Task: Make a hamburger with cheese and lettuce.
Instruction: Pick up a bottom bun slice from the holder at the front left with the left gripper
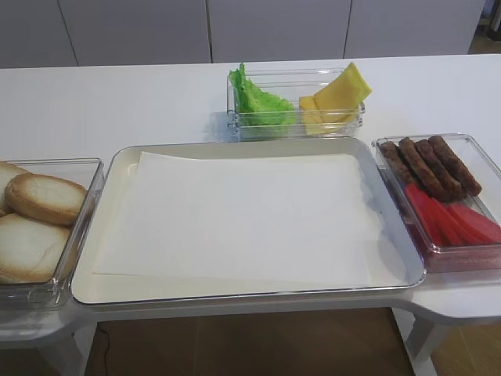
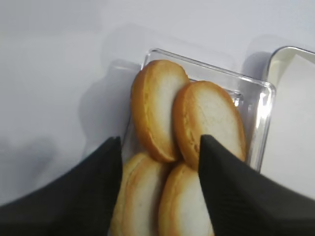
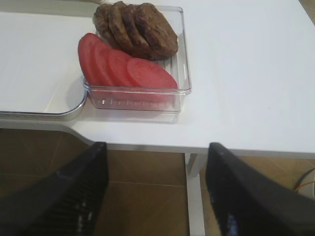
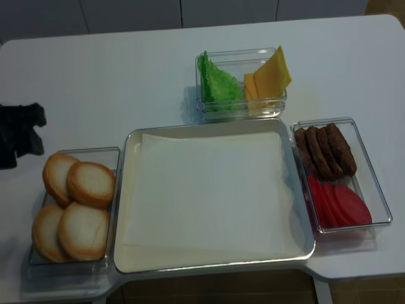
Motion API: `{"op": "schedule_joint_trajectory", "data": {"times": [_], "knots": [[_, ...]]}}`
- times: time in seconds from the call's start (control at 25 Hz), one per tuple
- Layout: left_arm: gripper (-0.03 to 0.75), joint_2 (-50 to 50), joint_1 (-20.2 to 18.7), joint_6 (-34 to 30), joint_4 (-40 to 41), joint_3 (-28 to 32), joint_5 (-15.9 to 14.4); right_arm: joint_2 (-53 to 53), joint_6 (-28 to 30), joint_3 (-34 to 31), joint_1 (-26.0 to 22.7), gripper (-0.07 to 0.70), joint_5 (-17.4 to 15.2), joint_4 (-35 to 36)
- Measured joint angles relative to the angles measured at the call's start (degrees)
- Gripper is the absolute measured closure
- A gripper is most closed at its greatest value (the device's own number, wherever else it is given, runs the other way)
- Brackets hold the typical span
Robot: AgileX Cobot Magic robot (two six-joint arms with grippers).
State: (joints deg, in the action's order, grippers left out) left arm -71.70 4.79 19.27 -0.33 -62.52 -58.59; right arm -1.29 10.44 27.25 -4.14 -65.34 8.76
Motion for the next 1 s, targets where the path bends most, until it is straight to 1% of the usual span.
{"op": "schedule_joint_trajectory", "data": {"times": [0.12, 0.32, 0.36, 0.56, 1.0], "knots": [[0.342, -3.9, 2.0, -0.6, -1.4, -0.2, 0.3, 0.0, -0.1, 0.0, 0.0, 0.144, 0.0, 0.0], [0.342, -9.2, 5.4, -8.2, -7.8, -0.2, 1.0, 0.0, -0.1, 0.0, 0.0, 0.144, 0.0, 0.0], [0.342, -10.1, 5.8, -9.0, -8.7, -0.2, 1.1, 0.0, -0.1, 0.0, 0.0, 0.144, 0.0, 0.0], [0.342, -13.7, 6.1, -9.9, -10.1, -0.2, 2.0, 0.0, -0.1, 0.0, 0.0, 0.144, 0.0, 0.0], [0.342, -17.2, 6.1, -11.3, -12.1, -0.3, 4.3, 0.0, -0.1, 0.0, 0.0, 0.144, 0.0, 0.0]]}}
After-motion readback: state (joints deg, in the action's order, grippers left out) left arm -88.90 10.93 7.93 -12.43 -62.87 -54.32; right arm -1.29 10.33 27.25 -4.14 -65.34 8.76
